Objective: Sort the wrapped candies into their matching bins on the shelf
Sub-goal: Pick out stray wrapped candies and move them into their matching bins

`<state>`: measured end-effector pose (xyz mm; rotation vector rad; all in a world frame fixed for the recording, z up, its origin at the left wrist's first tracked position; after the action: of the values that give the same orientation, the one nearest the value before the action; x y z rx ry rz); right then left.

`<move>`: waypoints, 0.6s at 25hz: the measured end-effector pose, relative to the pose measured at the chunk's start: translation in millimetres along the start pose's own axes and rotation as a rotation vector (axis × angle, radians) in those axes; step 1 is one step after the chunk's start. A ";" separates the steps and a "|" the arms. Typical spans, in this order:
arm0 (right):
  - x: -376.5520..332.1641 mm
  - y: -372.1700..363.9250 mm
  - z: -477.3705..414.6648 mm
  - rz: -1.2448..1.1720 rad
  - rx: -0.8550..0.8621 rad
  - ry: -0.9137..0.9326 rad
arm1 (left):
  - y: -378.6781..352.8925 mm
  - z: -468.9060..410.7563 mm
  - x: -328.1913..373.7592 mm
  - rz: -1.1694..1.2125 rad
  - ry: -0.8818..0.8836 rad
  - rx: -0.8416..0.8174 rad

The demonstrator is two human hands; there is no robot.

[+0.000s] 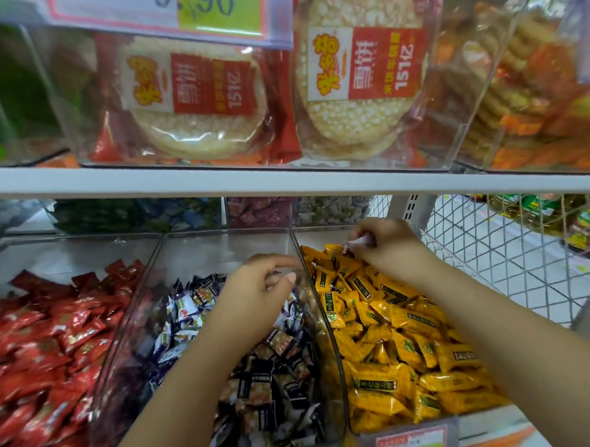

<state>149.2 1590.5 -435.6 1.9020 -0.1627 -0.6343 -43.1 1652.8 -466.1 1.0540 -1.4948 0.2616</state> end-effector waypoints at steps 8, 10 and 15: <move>-107.0 -19.2 42.0 -0.040 -0.178 0.320 | 67.3 35.1 -5.1 0.006 0.039 0.227; -98.8 -15.9 39.5 -0.025 -0.169 0.300 | 65.9 36.1 -7.4 0.013 0.044 0.212; -37.5 -19.5 28.5 0.043 -0.259 0.148 | 27.5 21.7 -2.5 0.027 0.015 0.068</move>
<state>99.7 1590.0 -448.0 1.6824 -0.0245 -0.4604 -78.0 1654.2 -462.6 1.0843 -1.4964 0.3408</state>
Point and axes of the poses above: each hand's wrist, its own z-axis away from the middle knuckle, its own y-axis out of the back of the hand, x = y × z, the point moved 9 cm from there along -z, towards the middle knuckle, and after that the axes turned 5 degrees about z, right-handed, at the moved point
